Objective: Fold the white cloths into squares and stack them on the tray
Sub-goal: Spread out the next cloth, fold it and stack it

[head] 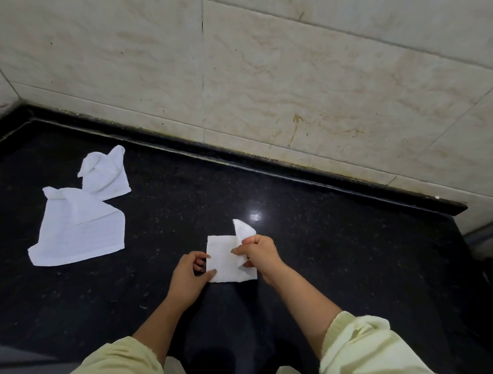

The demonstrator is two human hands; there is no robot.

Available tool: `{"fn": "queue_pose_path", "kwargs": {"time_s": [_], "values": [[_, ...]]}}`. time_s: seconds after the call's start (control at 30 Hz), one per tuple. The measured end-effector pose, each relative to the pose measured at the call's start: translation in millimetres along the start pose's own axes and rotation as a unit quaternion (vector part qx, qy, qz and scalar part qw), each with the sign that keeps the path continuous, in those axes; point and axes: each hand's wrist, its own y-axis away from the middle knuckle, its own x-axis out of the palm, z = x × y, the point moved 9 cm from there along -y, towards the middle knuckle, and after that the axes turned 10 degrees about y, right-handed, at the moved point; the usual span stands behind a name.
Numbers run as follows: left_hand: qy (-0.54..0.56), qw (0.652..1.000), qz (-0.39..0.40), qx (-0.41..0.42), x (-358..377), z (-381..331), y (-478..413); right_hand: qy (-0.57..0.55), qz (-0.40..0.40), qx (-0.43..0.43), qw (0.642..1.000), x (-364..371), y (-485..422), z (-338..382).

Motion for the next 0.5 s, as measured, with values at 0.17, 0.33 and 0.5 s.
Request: {"fn": "queue_pose_path", "kwargs": {"time_s": [0.17, 0.33, 0.5], "values": [[0.008, 1.0, 0.002, 0.002, 0.1, -0.3, -1.6, 0.062, 0.01, 0.01, 0.998, 33.0, -8.9, -11.3], [0.01, 1.0, -0.001, 0.004, -4.1, 1.2, -5.6, 0.097, 0.005, 0.019, 0.995, 48.1, -16.0, -24.1], [0.013, 1.0, 0.001, 0.0, -5.5, 6.1, -9.5, 0.098, 0.021, 0.013, 0.995, 57.4, -17.1, -25.9]]}}
